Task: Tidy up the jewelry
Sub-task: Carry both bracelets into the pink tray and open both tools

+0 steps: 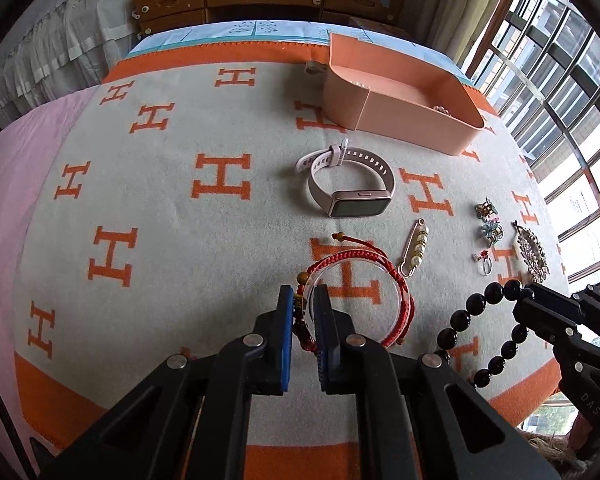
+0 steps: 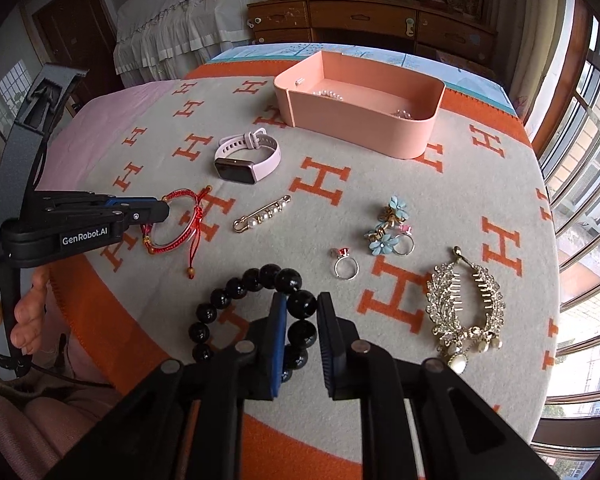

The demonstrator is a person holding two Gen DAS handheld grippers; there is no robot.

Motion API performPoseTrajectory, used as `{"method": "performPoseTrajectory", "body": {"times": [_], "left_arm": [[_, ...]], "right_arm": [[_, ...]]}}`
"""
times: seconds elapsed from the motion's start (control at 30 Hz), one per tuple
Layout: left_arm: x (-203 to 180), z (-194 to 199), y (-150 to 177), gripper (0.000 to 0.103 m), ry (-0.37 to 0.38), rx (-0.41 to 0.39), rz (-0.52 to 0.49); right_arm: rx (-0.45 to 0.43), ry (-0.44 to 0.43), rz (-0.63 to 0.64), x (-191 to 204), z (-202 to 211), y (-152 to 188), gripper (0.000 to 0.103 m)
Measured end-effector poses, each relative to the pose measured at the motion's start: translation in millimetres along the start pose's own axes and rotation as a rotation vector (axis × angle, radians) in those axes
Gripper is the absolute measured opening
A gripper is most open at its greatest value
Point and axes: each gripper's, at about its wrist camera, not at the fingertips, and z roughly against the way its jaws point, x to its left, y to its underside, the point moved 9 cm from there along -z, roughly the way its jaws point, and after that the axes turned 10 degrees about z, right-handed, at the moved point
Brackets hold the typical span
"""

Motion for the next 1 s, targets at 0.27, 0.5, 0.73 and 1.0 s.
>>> {"method": "performPoseTrajectory", "body": {"times": [0.27,0.5,0.73,1.0], "left_arm": [[-17,41,-39,0.007,0.014,-0.108,-0.025],[-44,77,-107,0.007,0.041,-0.214,-0.062],[-75,65,-174,0.008,0.066,-0.219,-0.081],[-100,-8,-195,0.008,0.070,-0.109,-0.082]], "right_arm": [[-0.128,0.005,-0.017,-14,44,-48,0.015],[-0.248,0.073,-0.038,-48,80,-117,0.015],[-0.272,0.081,-0.132,-90,71,-176,0.015],[-0.169,0.098,-0.258,-135,-1,-195,0.015]]}}
